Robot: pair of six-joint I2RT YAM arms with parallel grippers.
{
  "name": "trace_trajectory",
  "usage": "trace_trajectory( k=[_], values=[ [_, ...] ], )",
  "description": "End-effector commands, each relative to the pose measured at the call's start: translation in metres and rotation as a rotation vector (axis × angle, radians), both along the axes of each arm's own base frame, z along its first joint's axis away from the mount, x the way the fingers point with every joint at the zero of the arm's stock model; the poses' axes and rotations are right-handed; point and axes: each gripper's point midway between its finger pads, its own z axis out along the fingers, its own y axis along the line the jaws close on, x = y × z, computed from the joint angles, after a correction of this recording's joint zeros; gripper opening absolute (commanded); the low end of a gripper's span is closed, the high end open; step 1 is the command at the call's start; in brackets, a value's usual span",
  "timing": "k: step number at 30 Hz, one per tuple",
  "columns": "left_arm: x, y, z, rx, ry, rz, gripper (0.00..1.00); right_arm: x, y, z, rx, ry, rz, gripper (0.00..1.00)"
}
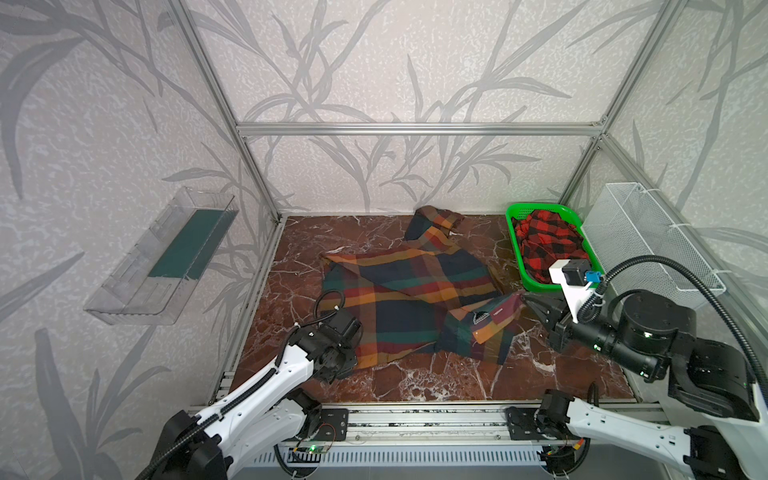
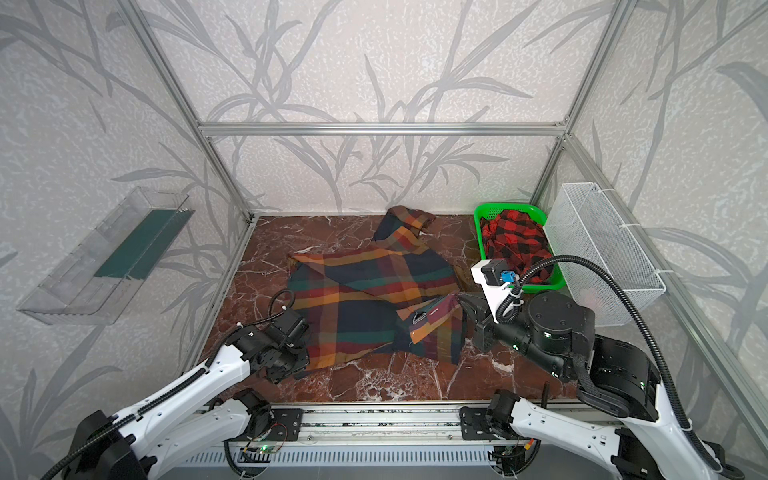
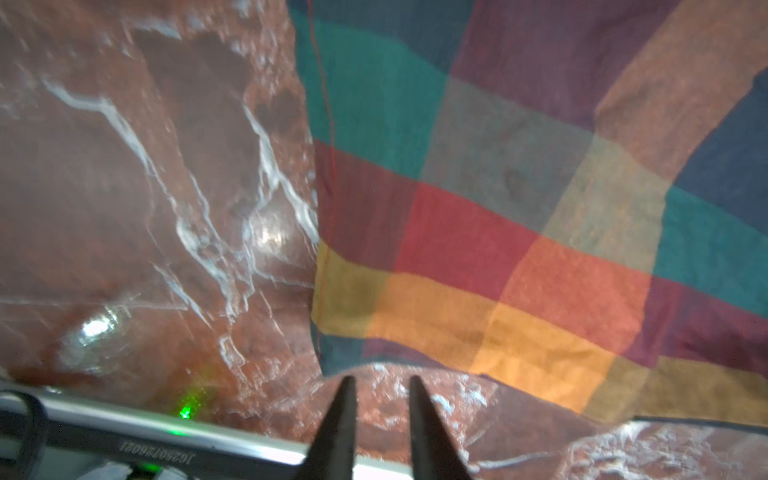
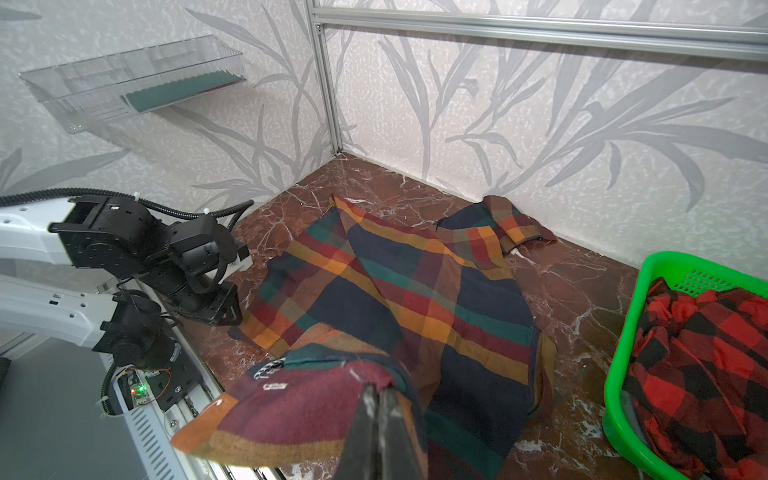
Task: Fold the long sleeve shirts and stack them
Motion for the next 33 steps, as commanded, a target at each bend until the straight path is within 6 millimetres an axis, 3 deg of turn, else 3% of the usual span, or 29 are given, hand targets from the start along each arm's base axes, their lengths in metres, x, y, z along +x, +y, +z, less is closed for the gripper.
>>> trace_trajectory(
  k=[1,3,4,5,6,11,15,18,20,22,25,29,31,33],
  values=[
    [0.016,0.014,0.007,0.077,-0.103,0.05,0.29,-0.005,0.002,0.004,0.012,-0.018,0.033,0.0],
    [0.026,0.017,0.012,0.073,-0.188,0.071,0.34,-0.006,0.001,0.003,0.013,-0.019,0.038,0.0],
    [0.029,0.023,0.016,0.077,-0.236,0.106,0.47,-0.007,0.001,0.004,0.015,-0.021,0.041,0.0],
    [0.03,0.024,0.018,0.063,-0.268,0.124,0.8,-0.007,0.001,0.004,0.018,-0.023,0.042,0.0],
    [0.033,0.024,0.023,0.035,-0.309,0.139,0.98,-0.007,0.001,0.004,0.014,-0.025,0.043,0.0],
    [0.043,-0.002,0.051,-0.161,-0.505,0.012,0.99,-0.007,-0.003,0.006,0.007,-0.038,0.032,0.0],
    [0.044,0.007,0.063,-0.188,-0.606,0.062,0.99,-0.007,-0.006,0.008,0.016,-0.049,0.028,0.0],
    [0.045,0.01,0.06,-0.201,-0.635,0.103,0.99,-0.006,-0.007,0.008,0.014,-0.055,0.021,0.0],
    [0.051,-0.003,0.059,-0.271,-0.652,0.085,0.99,-0.006,-0.007,0.007,0.01,-0.053,0.018,0.0],
    [0.052,-0.002,0.053,-0.302,-0.618,0.149,0.99,-0.006,-0.007,0.007,0.011,-0.049,0.02,0.0],
    [0.053,-0.013,0.044,-0.317,-0.539,0.08,0.99,-0.007,-0.008,0.005,0.006,-0.044,0.018,0.0],
    [0.036,-0.004,0.023,-0.189,-0.346,0.068,0.98,-0.006,-0.01,0.007,0.005,-0.052,0.011,0.0],
    [0.023,-0.003,0.013,-0.161,-0.236,0.076,0.91,-0.006,-0.009,0.007,0.007,-0.053,0.014,0.0],
    [0.006,0.004,0.002,-0.104,-0.119,0.103,0.89,-0.006,-0.007,0.006,0.005,-0.049,0.019,0.0]
  ],
)
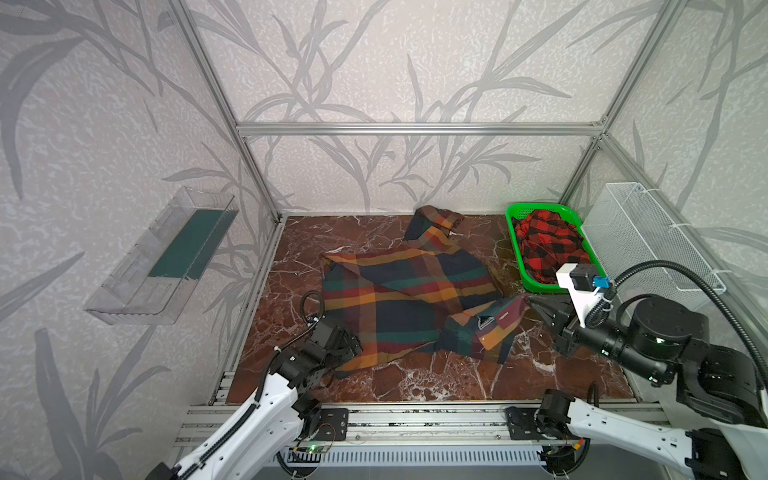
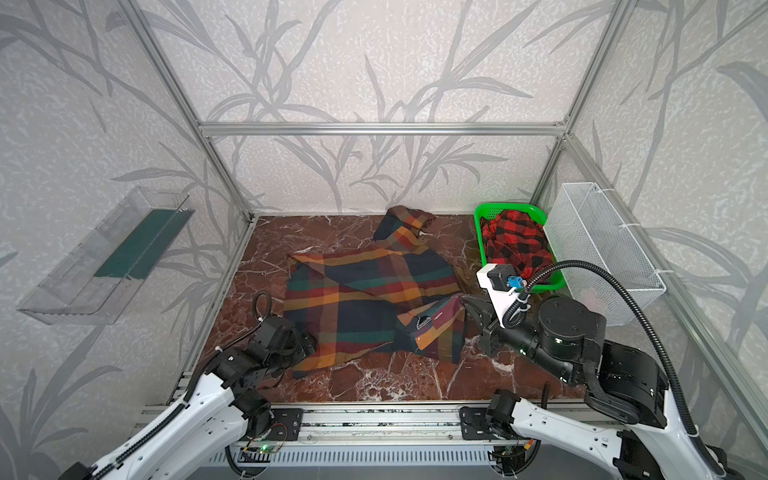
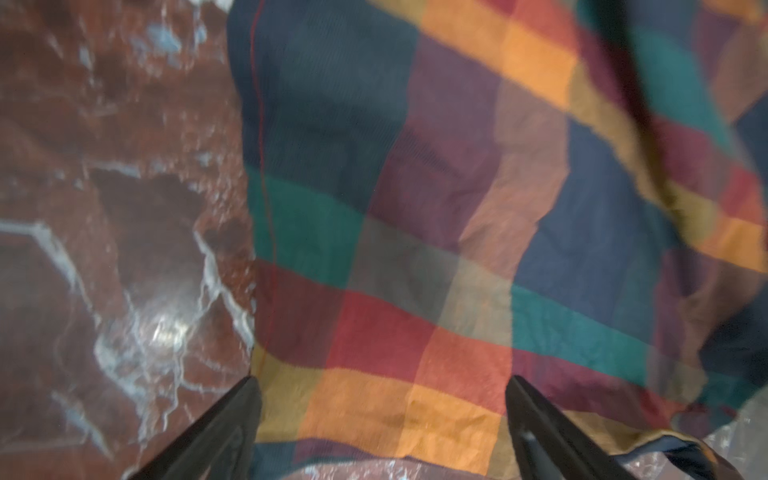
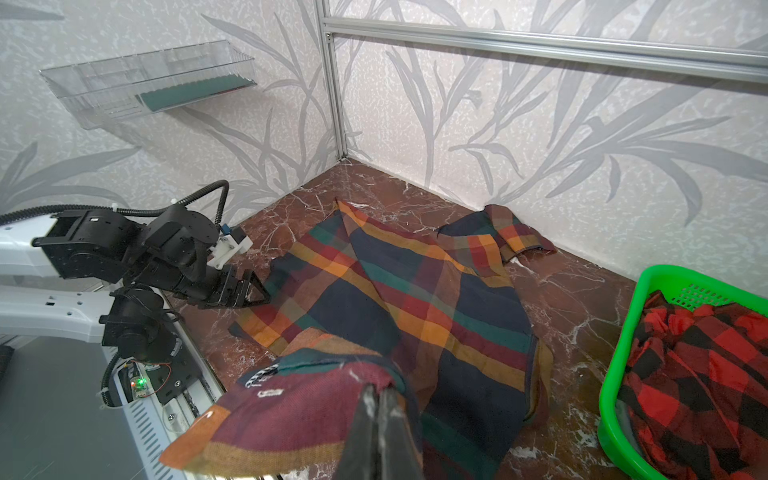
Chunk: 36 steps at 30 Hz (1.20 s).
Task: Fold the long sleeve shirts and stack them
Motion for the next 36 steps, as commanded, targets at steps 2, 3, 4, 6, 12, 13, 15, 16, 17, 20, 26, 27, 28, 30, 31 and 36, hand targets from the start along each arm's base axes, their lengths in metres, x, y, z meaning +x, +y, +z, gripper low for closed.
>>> trace_trajectory(
  k=[2,3,4,6,12,13,15,16,17,20,26,27,28,30,31,36],
  values=[
    [-0.038,0.012,-0.018,0.087,0.239,0.021,0.9,0.001,0.002,0.001,0.001,-0.017,0.006,0.0],
    [-0.042,0.012,-0.021,0.095,0.266,0.026,0.9,0.001,0.004,0.001,0.0,-0.016,0.008,0.0],
    [-0.044,0.011,-0.024,0.099,0.279,0.016,0.89,0.002,0.005,0.0,-0.003,-0.014,0.011,0.0],
    [-0.046,0.015,-0.024,0.133,0.285,0.016,0.89,0.002,0.005,0.0,-0.002,-0.015,0.013,0.0],
    [-0.048,0.019,-0.033,0.165,0.275,0.015,0.89,0.001,0.007,0.002,0.004,-0.015,0.02,0.0],
    [-0.046,0.018,-0.034,0.164,0.272,0.009,0.89,0.001,0.007,0.003,0.006,-0.014,0.02,0.0],
    [-0.045,0.017,-0.037,0.162,0.27,0.007,0.87,0.001,0.008,0.003,0.006,-0.013,0.023,0.0],
    [-0.044,0.014,-0.038,0.152,0.267,-0.002,0.86,0.001,0.008,0.003,0.005,-0.012,0.022,0.0],
    [-0.044,0.014,-0.04,0.148,0.265,-0.003,0.84,0.001,0.009,0.003,0.004,-0.01,0.024,0.0],
    [-0.046,0.012,-0.047,0.142,0.276,-0.01,0.74,0.002,0.009,0.002,0.002,-0.011,0.022,0.0],
    [-0.045,0.012,-0.053,0.16,0.286,-0.032,0.56,0.002,0.009,0.004,-0.001,-0.012,0.021,0.0],
    [-0.046,0.013,-0.055,0.164,0.289,-0.033,0.54,0.002,0.009,0.004,0.0,-0.012,0.022,0.0],
    [-0.045,0.012,-0.057,0.161,0.292,-0.038,0.5,0.002,0.009,0.004,0.001,-0.013,0.022,0.0],
    [-0.047,0.012,-0.062,0.167,0.306,-0.042,0.45,0.002,0.008,0.005,0.001,-0.013,0.021,0.0],
    [-0.047,0.011,-0.066,0.167,0.312,-0.045,0.43,0.001,0.008,0.005,0.0,-0.013,0.02,0.0],
    [-0.05,0.013,-0.071,0.183,0.336,-0.051,0.33,0.001,0.006,0.006,0.002,-0.014,0.017,0.0]
  ],
)
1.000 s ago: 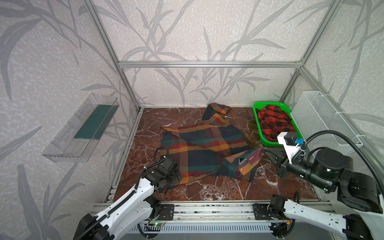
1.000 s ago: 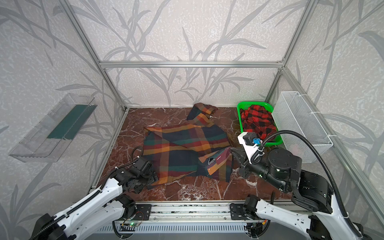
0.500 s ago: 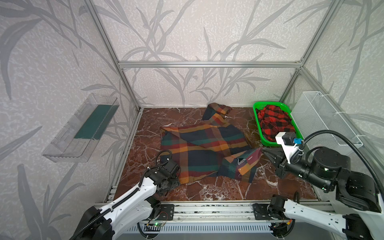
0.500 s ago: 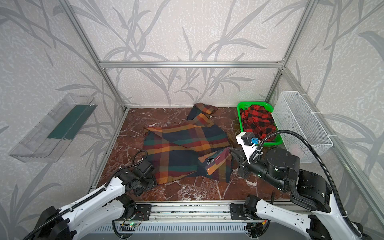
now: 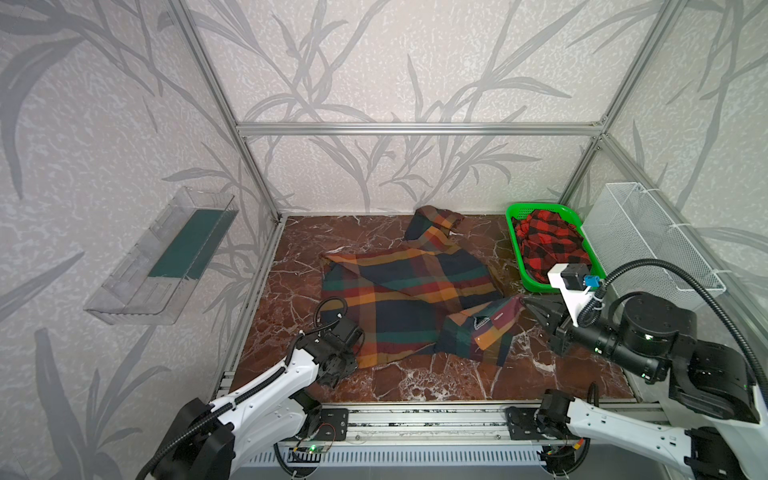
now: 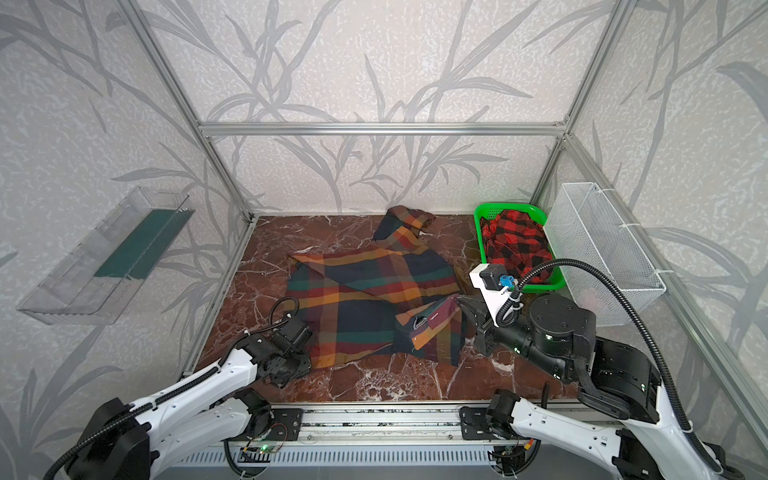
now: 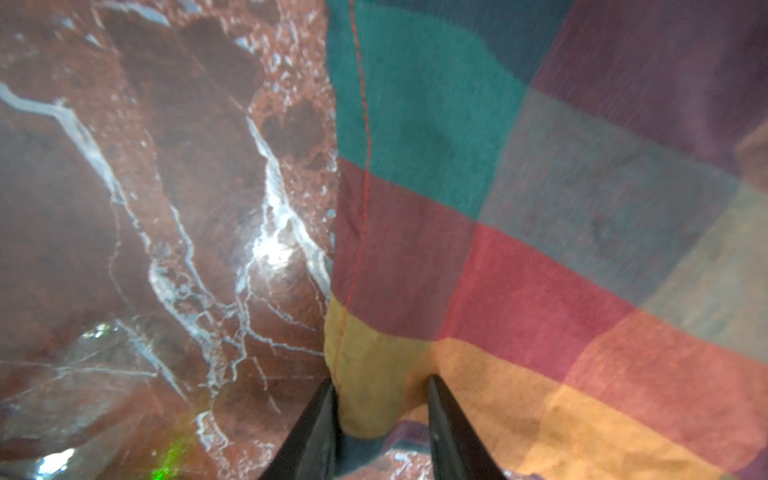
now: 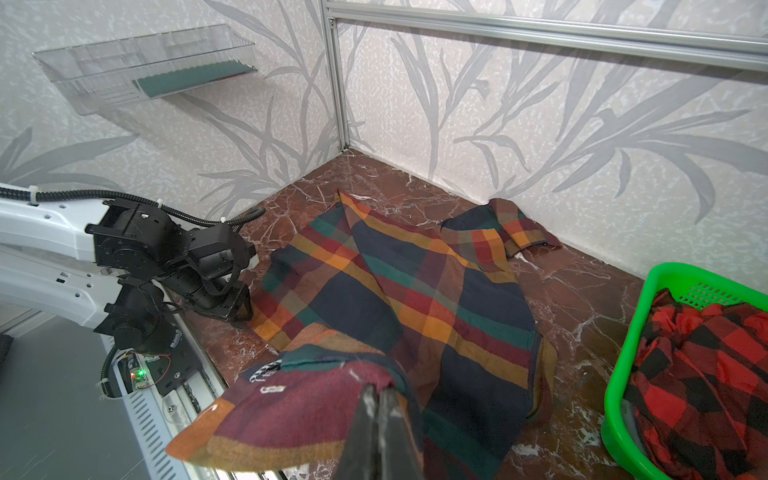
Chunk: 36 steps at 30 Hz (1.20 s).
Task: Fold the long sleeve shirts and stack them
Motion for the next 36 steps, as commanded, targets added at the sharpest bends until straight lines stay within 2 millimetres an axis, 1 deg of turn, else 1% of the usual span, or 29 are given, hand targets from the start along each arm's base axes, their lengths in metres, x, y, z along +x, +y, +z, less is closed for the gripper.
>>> trace_trajectory(
  k=[1,3,4,5,6,8,10,12,14,16,20,23,25,27,30,32,34,36],
  values=[
    [-0.018,0.006,-0.024,0.017,0.075,-0.004,0.29,-0.002,-0.002,0.013,0.024,-0.029,0.006,0.0],
    [-0.018,0.008,-0.022,0.027,0.069,-0.002,0.18,-0.002,-0.003,0.013,0.025,-0.032,0.001,0.0],
    [-0.017,0.01,-0.02,0.035,0.064,0.001,0.04,-0.002,-0.004,0.014,0.026,-0.034,-0.001,0.0],
    [-0.015,0.01,-0.016,0.04,0.058,0.005,0.0,-0.001,-0.004,0.015,0.027,-0.036,-0.004,0.0],
    [-0.015,0.011,-0.011,0.044,0.055,0.004,0.0,-0.001,-0.006,0.016,0.029,-0.04,-0.011,0.0],
    [-0.009,0.01,0.008,0.046,0.032,0.004,0.0,0.001,-0.01,0.019,0.027,-0.054,-0.027,0.0],
    [-0.006,0.005,0.024,0.014,0.009,0.012,0.0,0.0,-0.012,0.025,0.033,-0.072,-0.03,0.0],
    [-0.002,0.008,0.047,0.023,-0.019,0.013,0.0,-0.002,-0.014,0.035,0.041,-0.097,-0.024,0.0],
    [-0.001,0.015,0.072,0.054,-0.049,0.018,0.0,-0.003,-0.021,0.048,0.056,-0.13,-0.031,0.0],
    [0.0,0.019,0.09,0.059,-0.076,0.017,0.0,-0.007,-0.023,0.058,0.071,-0.151,-0.016,0.0],
    [-0.008,0.021,0.104,0.046,-0.07,0.025,0.0,-0.016,-0.019,0.07,0.079,-0.164,0.04,0.0],
    [-0.009,0.024,0.122,0.051,-0.08,0.021,0.0,-0.02,-0.021,0.081,0.083,-0.169,0.061,0.0],
    [-0.008,0.025,0.135,0.049,-0.1,0.019,0.0,-0.027,-0.023,0.092,0.103,-0.176,0.086,0.0],
    [-0.005,0.026,0.149,0.053,-0.125,0.006,0.0,-0.03,-0.025,0.099,0.107,-0.183,0.092,0.0],
    [0.001,0.03,0.169,0.082,-0.153,-0.028,0.0,-0.025,-0.037,0.103,0.082,-0.199,0.036,0.0],
    [0.006,0.033,0.182,0.111,-0.17,-0.049,0.0,-0.026,-0.042,0.107,0.078,-0.215,0.026,0.0],
    [0.011,0.035,0.193,0.131,-0.187,-0.078,0.0,-0.026,-0.044,0.109,0.076,-0.218,0.022,0.0],
    [0.014,0.033,0.201,0.133,-0.19,-0.108,0.0,-0.025,-0.044,0.107,0.06,-0.219,0.022,0.0]
  ],
)
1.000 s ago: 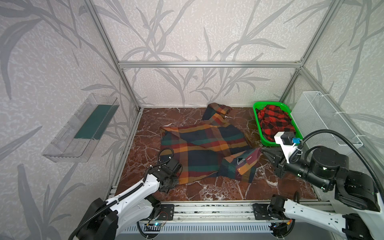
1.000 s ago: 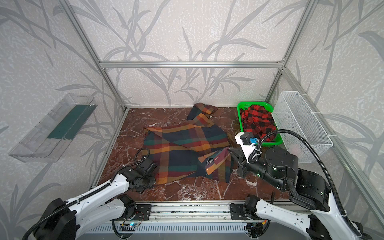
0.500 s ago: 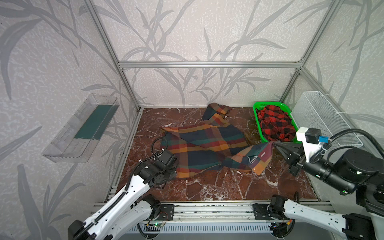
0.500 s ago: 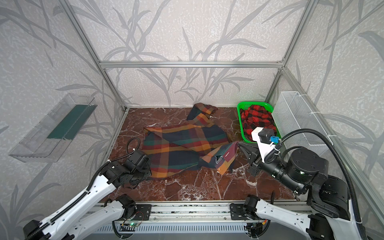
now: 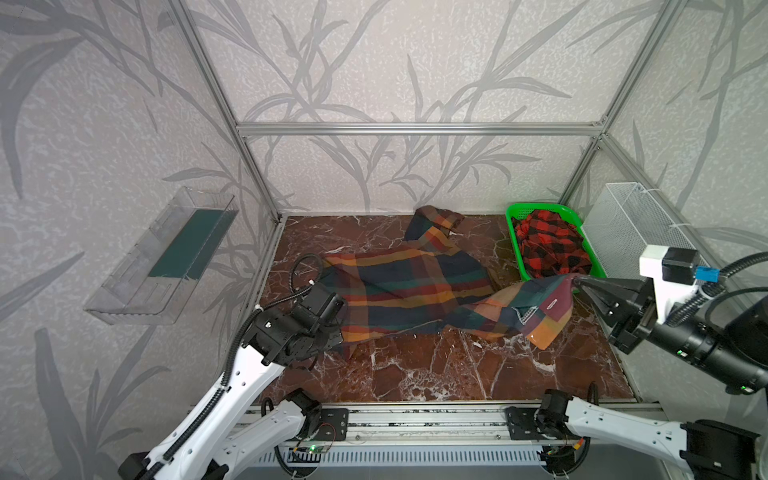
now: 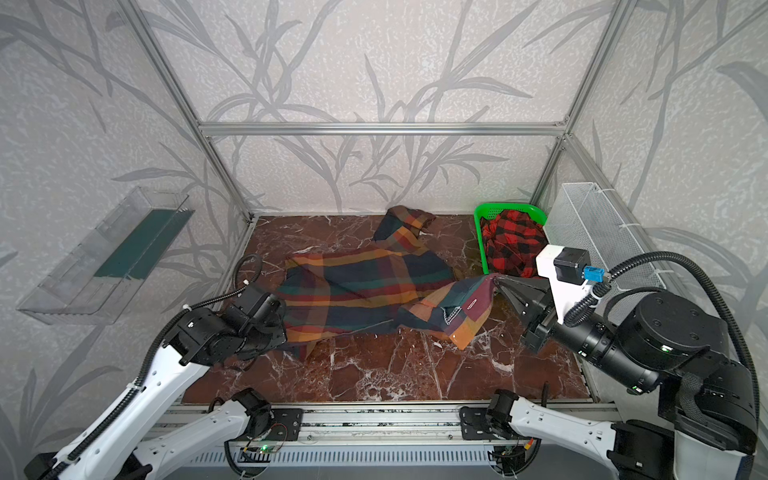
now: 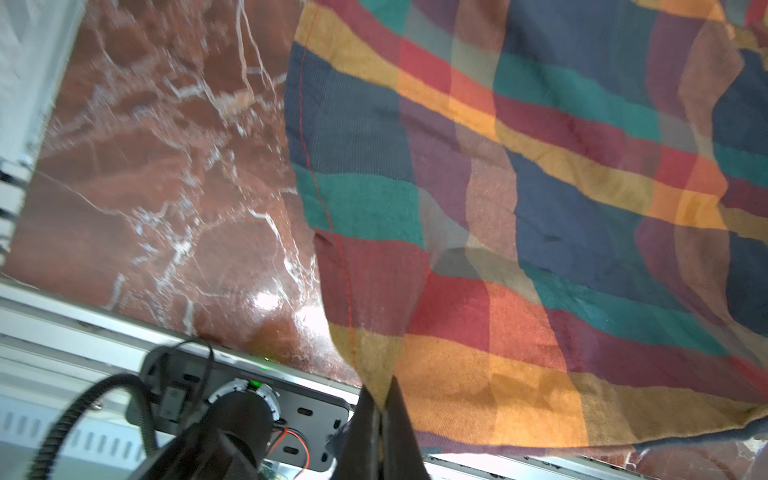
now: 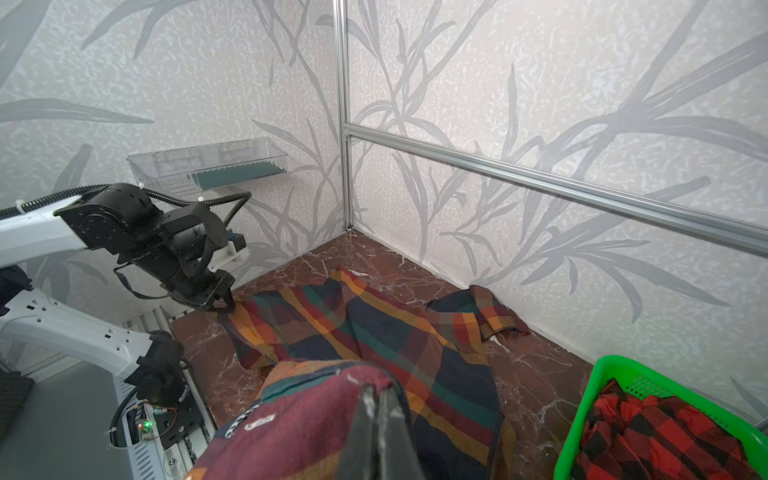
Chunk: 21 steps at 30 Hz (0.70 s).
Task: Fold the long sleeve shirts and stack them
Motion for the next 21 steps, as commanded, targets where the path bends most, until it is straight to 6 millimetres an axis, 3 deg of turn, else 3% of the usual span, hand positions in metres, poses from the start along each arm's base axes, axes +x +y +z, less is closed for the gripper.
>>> trace_trajectory(
  k=[1,8,10,16,21],
  values=[
    [-0.004,0.012,0.01,0.095,0.028,-0.081,0.0,0.004,-0.002,-0.004,-0.046,-0.008,-0.018,0.0],
    [-0.005,0.017,0.031,0.135,-0.007,-0.155,0.0,0.008,-0.008,-0.013,-0.078,-0.007,-0.058,0.0],
    [-0.014,0.009,0.019,0.065,0.013,-0.159,0.0,0.008,-0.01,-0.016,-0.085,0.006,-0.065,0.0],
    [-0.061,-0.013,-0.061,-0.125,0.244,-0.112,0.0,0.015,-0.016,-0.027,-0.102,0.052,-0.125,0.0],
    [-0.082,-0.004,-0.079,-0.157,0.243,-0.052,0.0,0.024,-0.012,-0.037,-0.122,0.087,-0.168,0.0]
  ],
)
